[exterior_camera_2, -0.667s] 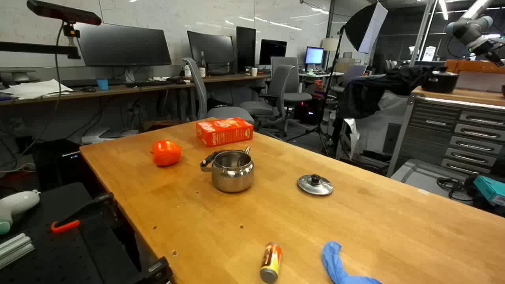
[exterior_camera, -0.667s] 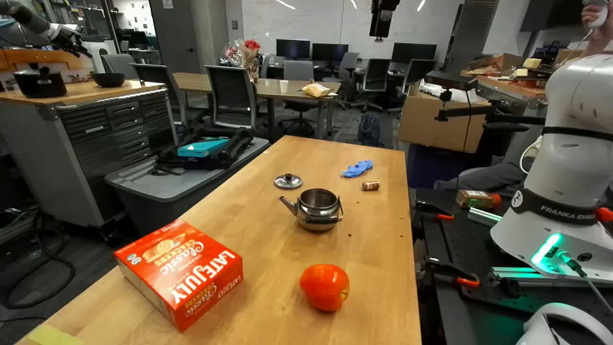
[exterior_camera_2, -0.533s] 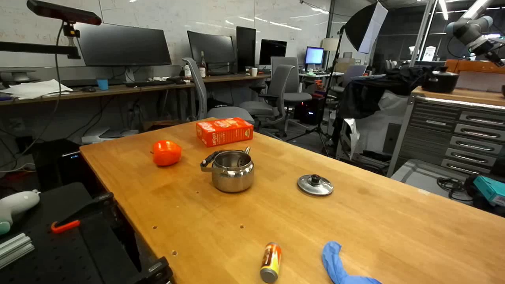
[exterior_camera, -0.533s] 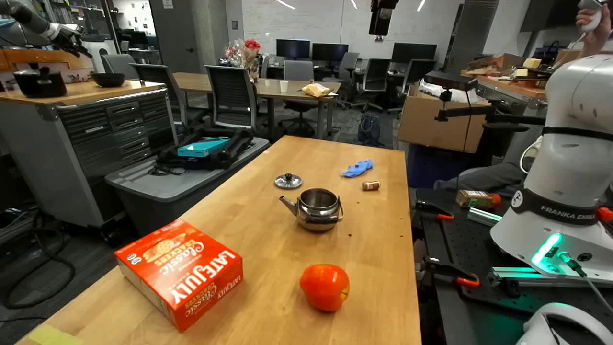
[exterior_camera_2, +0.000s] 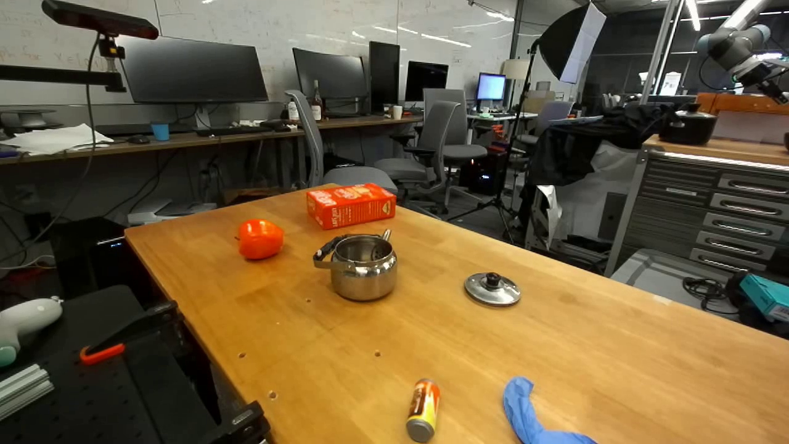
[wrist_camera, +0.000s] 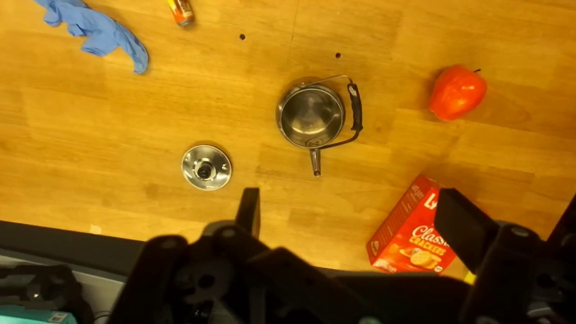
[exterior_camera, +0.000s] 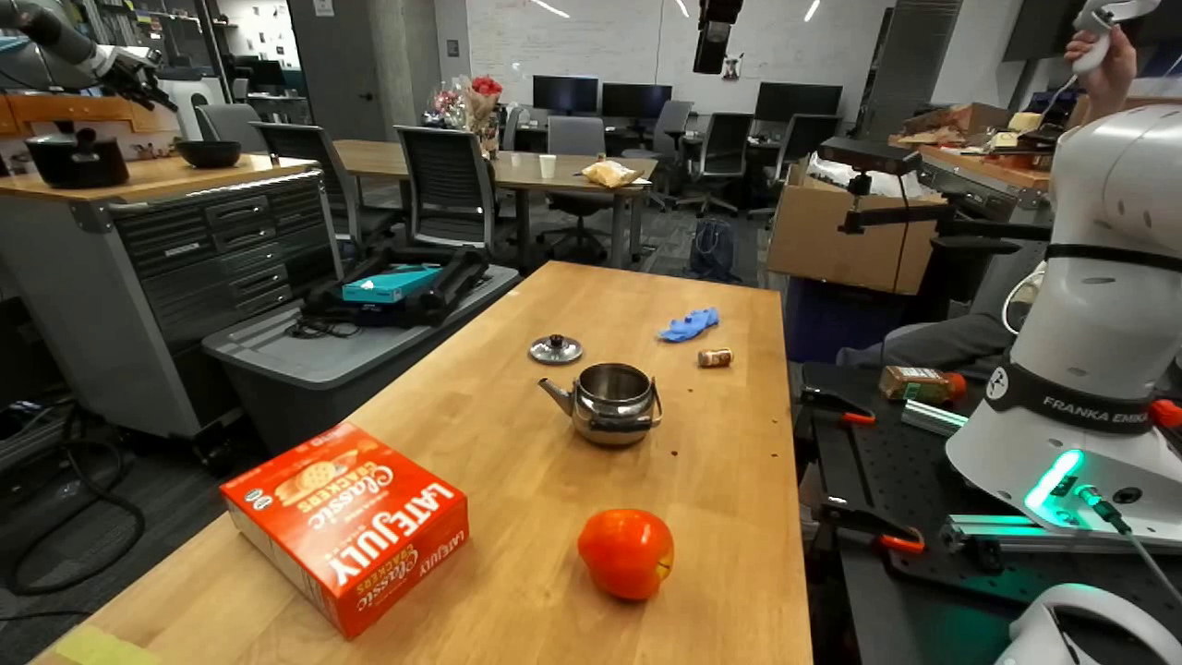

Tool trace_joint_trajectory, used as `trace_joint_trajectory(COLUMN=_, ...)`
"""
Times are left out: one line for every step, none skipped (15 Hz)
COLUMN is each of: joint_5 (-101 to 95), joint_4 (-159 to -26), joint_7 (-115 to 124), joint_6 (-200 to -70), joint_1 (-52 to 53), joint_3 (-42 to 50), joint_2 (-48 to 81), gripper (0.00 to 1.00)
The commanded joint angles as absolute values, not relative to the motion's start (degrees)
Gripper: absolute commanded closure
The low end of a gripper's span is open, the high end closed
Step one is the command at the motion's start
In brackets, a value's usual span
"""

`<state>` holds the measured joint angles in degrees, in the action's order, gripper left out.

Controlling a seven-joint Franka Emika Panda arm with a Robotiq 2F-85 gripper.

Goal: Cover the teapot with the silver lid on the table

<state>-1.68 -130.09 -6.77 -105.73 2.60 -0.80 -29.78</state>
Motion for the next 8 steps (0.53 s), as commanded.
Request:
trace_joint_trajectory(joint_5=-0.14, joint_4=-127.52, joint_7=-4.98, joint_6=-108.14, joint_1=2.53, joint_3=-0.41, joint_2=-26.85, gripper=0.0)
trace_joint_trajectory(joint_5=0.02, joint_4=-127.19, joint_7=-4.54, joint_6=-109.23, joint_1=2.45, joint_3=-0.42, joint_2=-26.16, gripper=0.0)
trace_joint_trajectory(joint_5=0.35, joint_4=-126.8, joint_7=-4.13, joint_6=-110.45, joint_1=2.38, joint_3=-0.35, joint_2=-25.37, gripper=0.0)
trace_joint_trajectory(joint_5=0.45, joint_4=-126.3, joint_7=-3.98, joint_6=-112.02, joint_1=2.26, joint_3=-0.29, joint_2=-24.3, gripper=0.0)
trace_joint_trajectory(joint_5=0.24, joint_4=-125.66, joint_7=-3.6, joint_6=-112.9, joint_1=2.07, joint_3=-0.34, joint_2=-23.21, gripper=0.0)
trace_joint_trajectory(joint_5=0.14, joint_4=-124.66, joint_7=-3.5, joint_6=-113.57, joint_1=1.95, joint_3=-0.26, joint_2=-21.71, gripper=0.0)
trace_joint_trajectory(joint_5=0.07, joint_4=-123.77, joint_7=-3.22, joint_6=-114.19, joint_1=1.8, joint_3=-0.23, joint_2=-20.39, gripper=0.0)
trace_joint_trajectory(joint_5=-0.29, joint_4=-122.72, joint_7=-2.37, joint_6=-115.39, joint_1=1.47, joint_3=-0.33, joint_2=-18.74, gripper=0.0)
